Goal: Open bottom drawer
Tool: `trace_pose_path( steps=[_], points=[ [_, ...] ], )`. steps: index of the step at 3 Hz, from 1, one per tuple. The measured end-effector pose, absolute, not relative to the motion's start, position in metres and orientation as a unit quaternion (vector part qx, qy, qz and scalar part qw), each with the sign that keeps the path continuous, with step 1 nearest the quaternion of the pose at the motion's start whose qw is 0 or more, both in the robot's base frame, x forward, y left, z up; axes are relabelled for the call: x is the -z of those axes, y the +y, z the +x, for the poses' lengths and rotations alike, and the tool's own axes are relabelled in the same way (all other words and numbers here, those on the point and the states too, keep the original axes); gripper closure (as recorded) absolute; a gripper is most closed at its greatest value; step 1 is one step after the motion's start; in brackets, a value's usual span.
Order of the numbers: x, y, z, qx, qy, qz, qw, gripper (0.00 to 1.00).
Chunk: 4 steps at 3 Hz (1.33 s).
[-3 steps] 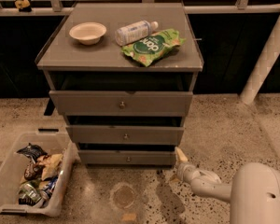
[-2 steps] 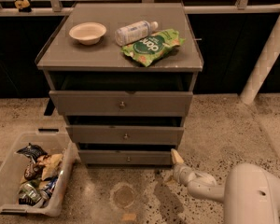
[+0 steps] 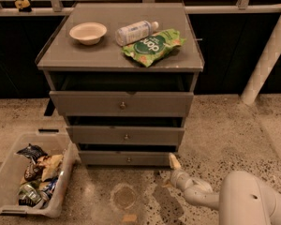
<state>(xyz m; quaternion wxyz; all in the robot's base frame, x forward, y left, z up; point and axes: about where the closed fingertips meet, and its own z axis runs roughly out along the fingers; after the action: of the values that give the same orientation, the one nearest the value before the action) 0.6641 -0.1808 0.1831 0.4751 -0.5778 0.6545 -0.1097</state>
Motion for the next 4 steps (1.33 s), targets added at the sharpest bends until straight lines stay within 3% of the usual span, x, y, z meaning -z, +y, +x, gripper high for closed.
trace_pose_path(
  steps=[2,4],
  points=[
    [-0.185,-0.155,0.676,0.082,0.644,-0.603,0.463,0.00],
    [-0.206,-0.169,0.754,0.123,0.664,-0.610,0.414,0.00]
  ],
)
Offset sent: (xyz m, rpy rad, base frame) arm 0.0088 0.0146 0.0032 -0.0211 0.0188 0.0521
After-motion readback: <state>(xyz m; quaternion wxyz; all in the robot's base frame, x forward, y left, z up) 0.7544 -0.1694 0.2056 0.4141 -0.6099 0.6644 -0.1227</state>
